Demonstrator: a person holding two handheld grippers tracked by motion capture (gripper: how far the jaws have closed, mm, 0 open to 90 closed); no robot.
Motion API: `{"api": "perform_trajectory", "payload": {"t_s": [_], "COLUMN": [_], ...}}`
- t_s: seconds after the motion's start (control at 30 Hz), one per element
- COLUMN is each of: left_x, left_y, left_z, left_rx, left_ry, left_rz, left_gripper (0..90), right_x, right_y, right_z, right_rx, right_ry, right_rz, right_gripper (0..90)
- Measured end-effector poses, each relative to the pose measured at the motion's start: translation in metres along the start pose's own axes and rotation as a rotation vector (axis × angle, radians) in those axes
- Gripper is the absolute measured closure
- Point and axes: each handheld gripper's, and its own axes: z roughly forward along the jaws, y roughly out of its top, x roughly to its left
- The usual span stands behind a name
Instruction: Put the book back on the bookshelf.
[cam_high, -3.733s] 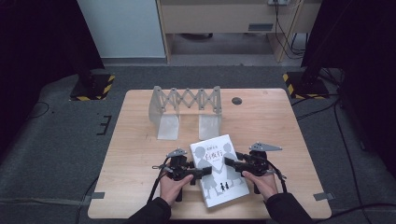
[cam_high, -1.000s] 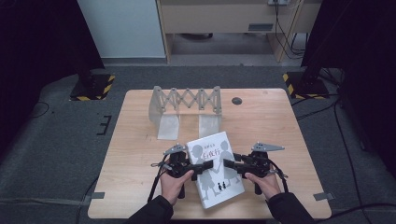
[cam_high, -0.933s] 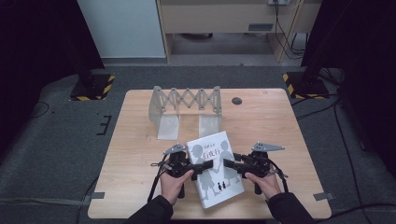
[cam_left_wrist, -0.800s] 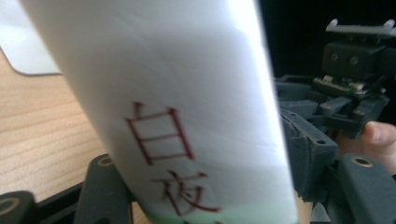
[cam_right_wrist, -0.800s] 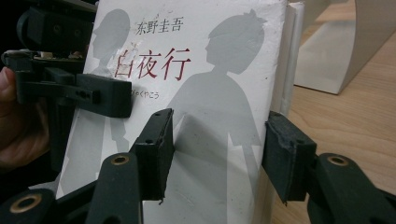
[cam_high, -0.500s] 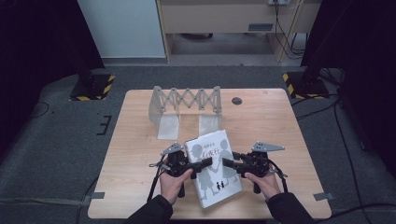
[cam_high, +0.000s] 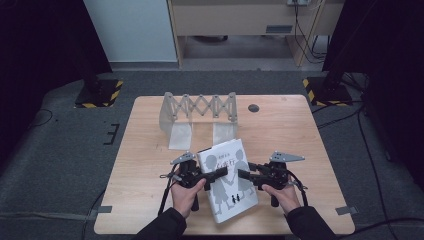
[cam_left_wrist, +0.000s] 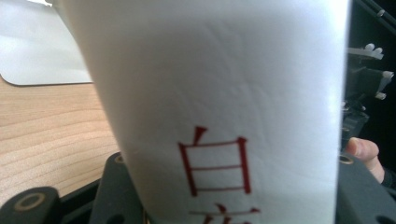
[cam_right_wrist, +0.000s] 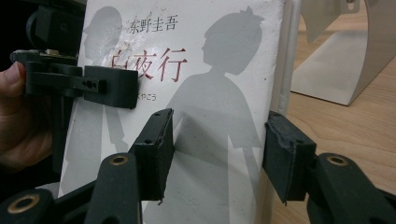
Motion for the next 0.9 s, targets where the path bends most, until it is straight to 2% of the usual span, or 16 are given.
{"api": "perform_trajectory", "payload": {"t_s": [0.13, 0.23, 0.43, 0.53, 0.57, 0.67, 0.8, 0.9], "left_x": [-0.002, -0.004, -0.013, -0.013, -0.013, -0.014, -0.016, -0.015], "left_y": [0.003, 0.005, 0.009, 0.008, 0.007, 0.005, 0.003, 0.0], "left_z": [-0.002, -0.004, -0.005, -0.005, -0.005, -0.005, -0.003, -0.002], "left_rx": [0.012, 0.026, 0.027, 0.017, 0.015, -0.006, -0.033, -0.055], "left_ry": [-0.012, -0.027, -0.03, -0.023, -0.022, -0.015, -0.002, 0.008], "left_rz": [0.001, 0.007, 0.06, 0.068, 0.068, 0.09, 0.117, 0.117], "left_gripper": [48.4, 49.7, 51.0, 50.9, 50.7, 50.0, 48.7, 47.4], "right_x": [0.001, 0.001, -0.002, 0.0, 0.002, 0.003, 0.004, 0.004], "right_y": [0.0, 0.0, 0.003, 0.002, 0.001, 0.002, 0.002, 0.002], "right_z": [0.0, 0.0, -0.008, -0.006, -0.005, -0.005, -0.007, -0.006], "right_rx": [0.001, 0.003, -0.017, -0.001, 0.0, 0.005, 0.006, 0.002], "right_ry": [0.007, 0.018, 0.02, 0.052, 0.044, 0.039, 0.034, 0.031], "right_rz": [-0.013, -0.016, -0.004, -0.005, -0.022, -0.032, -0.035, -0.032], "right_gripper": [45.2, 39.5, 38.8, 40.7, 40.8, 41.4, 42.0, 42.0]}}
